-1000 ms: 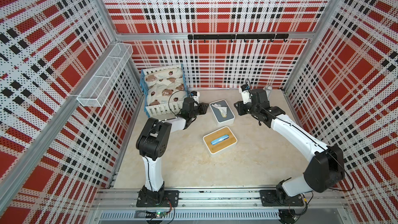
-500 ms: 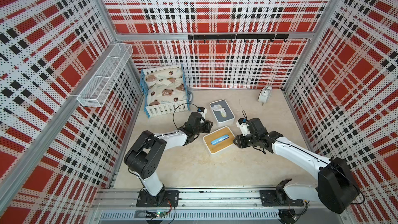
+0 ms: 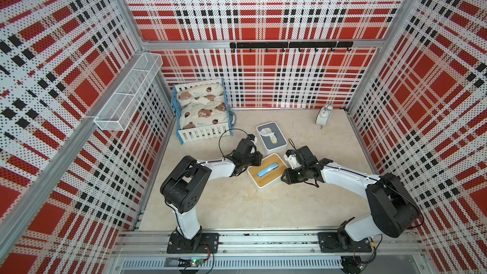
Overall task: Put the tissue paper into the tissue box
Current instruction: Adjust the tissue box at the center of the board.
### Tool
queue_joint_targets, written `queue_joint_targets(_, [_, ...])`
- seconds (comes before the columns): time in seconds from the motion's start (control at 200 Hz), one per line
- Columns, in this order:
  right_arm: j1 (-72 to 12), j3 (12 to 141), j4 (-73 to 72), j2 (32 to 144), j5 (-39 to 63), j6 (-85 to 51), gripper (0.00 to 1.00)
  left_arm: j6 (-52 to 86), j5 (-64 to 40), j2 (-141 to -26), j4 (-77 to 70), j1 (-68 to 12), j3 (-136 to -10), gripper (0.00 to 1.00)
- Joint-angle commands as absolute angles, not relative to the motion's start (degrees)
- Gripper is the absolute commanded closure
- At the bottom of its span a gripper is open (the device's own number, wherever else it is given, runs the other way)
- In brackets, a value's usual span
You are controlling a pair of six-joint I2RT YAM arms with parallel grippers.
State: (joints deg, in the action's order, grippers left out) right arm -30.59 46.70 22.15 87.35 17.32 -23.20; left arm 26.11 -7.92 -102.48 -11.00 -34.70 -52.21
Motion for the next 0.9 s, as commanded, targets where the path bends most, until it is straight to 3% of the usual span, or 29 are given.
queue_joint_targets(0.0, [-30.78,51.57,21.81,89.9,13.16,-21.12,0.63,27.02,-9.14,-101.67,-7.8,-37.63,-51.82,0.77])
queue_joint_targets(0.421, [-28.77,63.24,28.1,95.02,9.49,-17.45,0.61,26.73,-7.24,-96.52,-1.02,-40.87,-50.02,0.82])
queue_joint_targets(0.897, [-28.39,75.0,31.06,101.7,14.09,-14.71,0.63,28.82,-7.79,-92.31,-0.44,-45.52,-47.84,0.84])
